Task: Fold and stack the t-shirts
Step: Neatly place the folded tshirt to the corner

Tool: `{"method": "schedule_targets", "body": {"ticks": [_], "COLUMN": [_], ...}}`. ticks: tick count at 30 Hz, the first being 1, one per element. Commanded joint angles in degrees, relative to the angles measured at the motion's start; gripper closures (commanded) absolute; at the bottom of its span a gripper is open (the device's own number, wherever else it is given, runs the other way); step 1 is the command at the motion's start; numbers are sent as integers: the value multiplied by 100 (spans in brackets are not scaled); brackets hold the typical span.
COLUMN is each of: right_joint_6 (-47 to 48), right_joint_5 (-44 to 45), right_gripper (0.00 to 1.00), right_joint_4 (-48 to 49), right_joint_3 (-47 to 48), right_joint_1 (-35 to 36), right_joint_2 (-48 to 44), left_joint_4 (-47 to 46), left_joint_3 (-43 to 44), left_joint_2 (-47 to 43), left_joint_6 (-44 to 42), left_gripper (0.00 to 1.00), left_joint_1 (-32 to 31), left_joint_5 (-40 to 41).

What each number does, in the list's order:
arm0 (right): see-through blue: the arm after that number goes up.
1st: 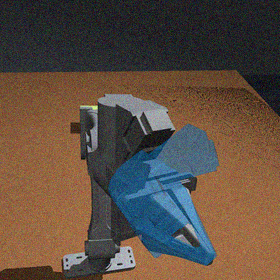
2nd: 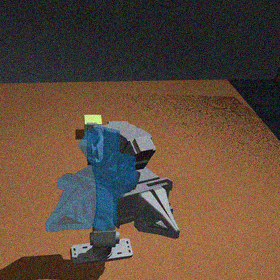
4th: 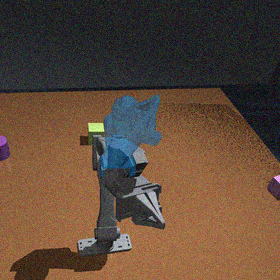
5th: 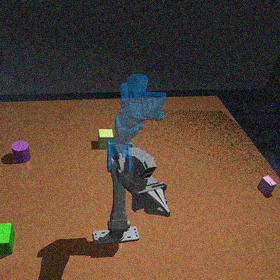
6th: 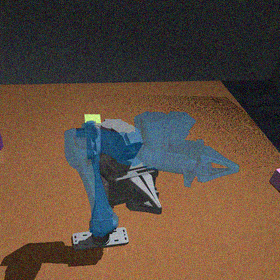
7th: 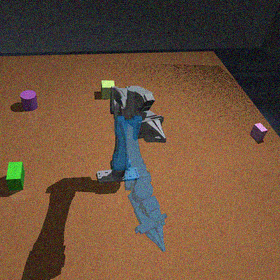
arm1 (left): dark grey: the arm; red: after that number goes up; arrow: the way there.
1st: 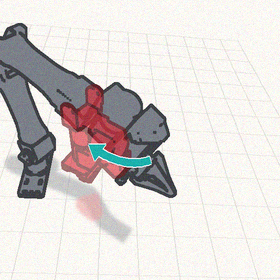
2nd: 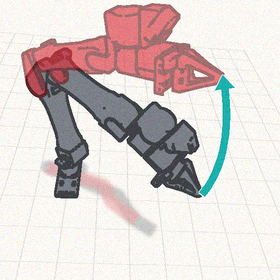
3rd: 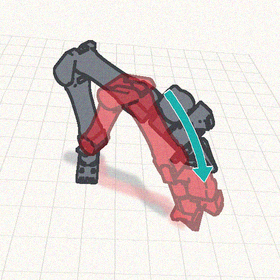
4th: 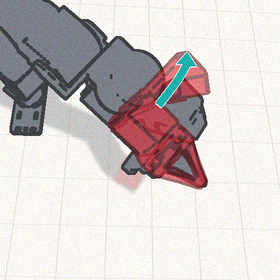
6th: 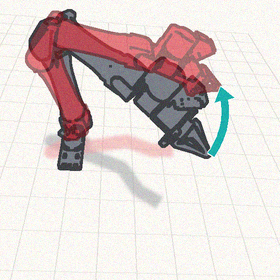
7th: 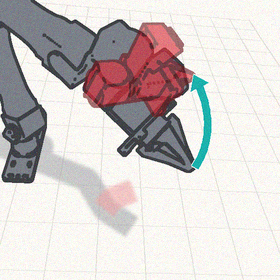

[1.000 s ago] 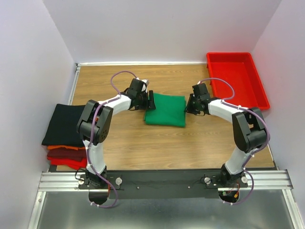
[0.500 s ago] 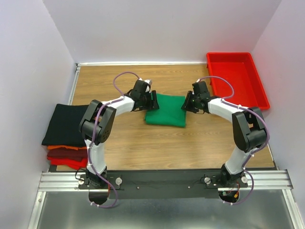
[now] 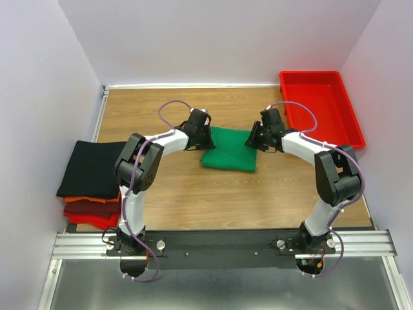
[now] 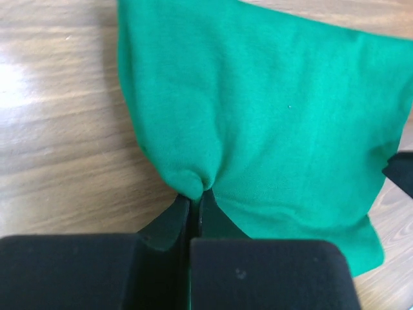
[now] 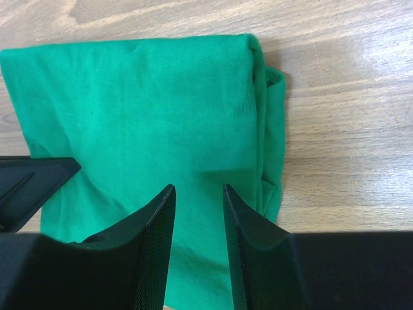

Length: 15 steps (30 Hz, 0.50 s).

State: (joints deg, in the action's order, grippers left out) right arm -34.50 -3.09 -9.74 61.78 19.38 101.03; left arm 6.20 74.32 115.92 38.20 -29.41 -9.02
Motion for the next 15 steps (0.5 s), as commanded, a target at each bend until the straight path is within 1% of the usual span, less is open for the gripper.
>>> {"method": "schedule_targets", "body": {"ticks": [1, 6, 7, 9, 10, 11, 13, 15], "right_joint_6": [-66, -4, -4, 5, 5, 14, 14, 31], "right_joint_5": [-104, -191, -227, -297, -306, -323, -359, -394], "right_gripper": [57, 57, 57, 58, 58, 58, 58, 58], "right_joint_4": [86, 77, 77, 69, 68, 68, 42, 25], "right_joint_3": [-60, -271, -306, -377, -394, -429, -439, -447], "right_joint_1": [-48, -48, -57, -48, -57, -48, -48, -48], "right_joint_2": [-303, -707, -760, -909, -954, -1006, -1138, -1208], "left_joint_4": [1023, 1708, 1805, 2489, 2761, 3234, 3606, 3915], "left_joint_3": [152, 346, 433, 661, 958, 1109, 1451, 1567], "left_joint_2": [-51, -403, -499, -535, -500, -483, -439, -465], "left_joint_6": [601, 1321, 1531, 1821, 2049, 2112, 2279, 2420], "left_gripper": [100, 100, 100, 100, 100, 100, 100, 100], "left_joint_1": [145, 549, 742, 875, 1015, 1094, 1296, 1604], "left_joint_5": [628, 1313, 1384, 1910, 2130, 2454, 2624, 2694]}}
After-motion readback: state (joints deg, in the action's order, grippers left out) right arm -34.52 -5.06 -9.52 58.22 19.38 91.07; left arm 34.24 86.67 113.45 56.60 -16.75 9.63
